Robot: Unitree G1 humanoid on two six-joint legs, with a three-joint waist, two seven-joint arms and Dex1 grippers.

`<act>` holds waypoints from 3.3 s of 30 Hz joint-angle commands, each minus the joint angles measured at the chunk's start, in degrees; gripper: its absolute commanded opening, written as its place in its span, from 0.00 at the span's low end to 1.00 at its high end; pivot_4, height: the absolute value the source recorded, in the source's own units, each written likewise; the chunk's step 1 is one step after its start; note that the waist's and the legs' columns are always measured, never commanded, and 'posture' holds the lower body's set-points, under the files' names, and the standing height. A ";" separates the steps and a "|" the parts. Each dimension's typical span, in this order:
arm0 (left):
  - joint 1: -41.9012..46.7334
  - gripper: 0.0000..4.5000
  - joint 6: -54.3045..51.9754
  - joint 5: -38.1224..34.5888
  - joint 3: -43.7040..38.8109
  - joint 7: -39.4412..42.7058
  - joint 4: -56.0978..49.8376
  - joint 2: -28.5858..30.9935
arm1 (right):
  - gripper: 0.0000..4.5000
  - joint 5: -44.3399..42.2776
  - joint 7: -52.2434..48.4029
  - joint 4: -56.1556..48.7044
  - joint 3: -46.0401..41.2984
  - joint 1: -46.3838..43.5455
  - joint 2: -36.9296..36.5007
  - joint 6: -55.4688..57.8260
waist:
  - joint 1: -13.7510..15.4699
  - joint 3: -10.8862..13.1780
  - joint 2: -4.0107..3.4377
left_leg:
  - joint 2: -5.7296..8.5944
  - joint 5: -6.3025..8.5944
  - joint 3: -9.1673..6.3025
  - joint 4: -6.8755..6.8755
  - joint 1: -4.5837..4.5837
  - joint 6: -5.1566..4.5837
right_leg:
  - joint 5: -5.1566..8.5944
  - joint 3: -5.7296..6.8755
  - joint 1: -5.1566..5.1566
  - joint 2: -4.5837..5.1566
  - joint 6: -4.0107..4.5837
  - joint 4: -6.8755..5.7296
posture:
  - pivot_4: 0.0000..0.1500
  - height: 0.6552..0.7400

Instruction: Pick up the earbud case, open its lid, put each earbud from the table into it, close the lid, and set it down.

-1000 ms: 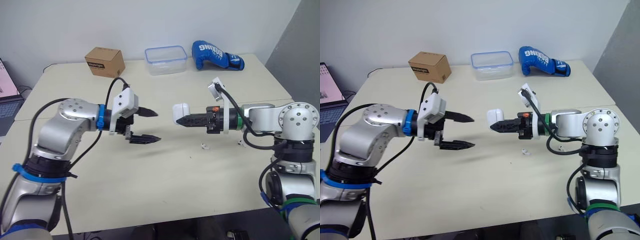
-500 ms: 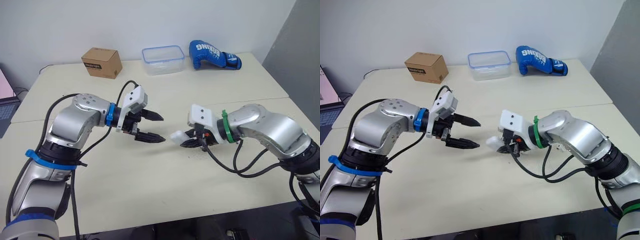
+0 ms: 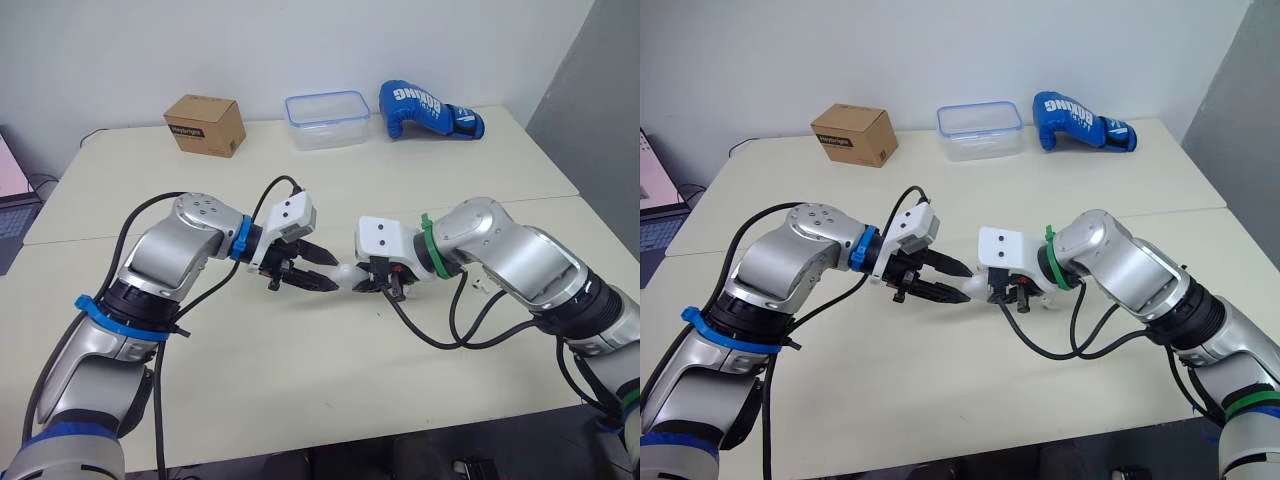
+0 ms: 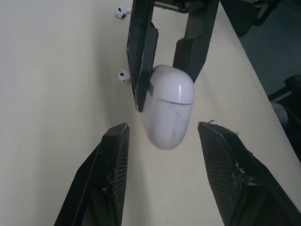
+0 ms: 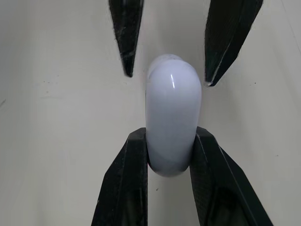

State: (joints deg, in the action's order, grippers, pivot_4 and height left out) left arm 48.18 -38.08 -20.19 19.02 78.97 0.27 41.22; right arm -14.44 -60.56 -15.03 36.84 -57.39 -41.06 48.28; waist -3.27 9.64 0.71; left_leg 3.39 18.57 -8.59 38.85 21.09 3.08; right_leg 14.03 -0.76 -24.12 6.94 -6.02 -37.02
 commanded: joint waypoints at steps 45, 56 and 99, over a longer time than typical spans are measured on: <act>-0.89 0.18 2.41 3.87 -0.06 -1.37 -1.30 -2.01 | 0.41 4.66 -4.41 0.41 -1.09 -4.19 4.94 7.95 | -0.02 0.00 0.00 | 0.01 0.00 -0.02 0.03 0.00 0.01 | -0.01 0.00 -0.01 0.02 0.01 -0.03 | 1.00 0.89; -8.98 0.18 0.66 -3.19 -11.00 -6.88 -4.39 -2.32 | 0.63 -0.71 -4.41 -4.16 -12.16 4.42 0.67 4.81 | 0.14 -0.01 0.01 | 0.02 0.00 -0.04 0.04 0.02 0.01 | -0.01 0.01 -0.01 0.04 0.01 -0.01 | 1.00 0.89; -18.21 0.18 16.47 -13.30 -18.59 -3.15 0.76 -12.70 | 0.63 -13.43 8.79 -0.22 -27.51 16.09 12.79 -1.35 | 0.35 -0.02 0.01 | 0.02 -0.01 0.02 0.07 -0.03 0.01 | -0.03 -0.03 0.02 0.07 0.05 -0.04 | 1.00 0.89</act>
State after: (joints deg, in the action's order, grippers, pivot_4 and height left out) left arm 29.67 -21.91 -32.61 0.05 75.40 3.77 28.64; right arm -28.09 -52.37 -14.92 9.99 -39.60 -28.67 48.31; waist -2.92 9.62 0.72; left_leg 3.42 18.56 -8.58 38.92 21.07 3.09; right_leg 14.00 -0.79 -24.10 7.00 -5.97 -37.07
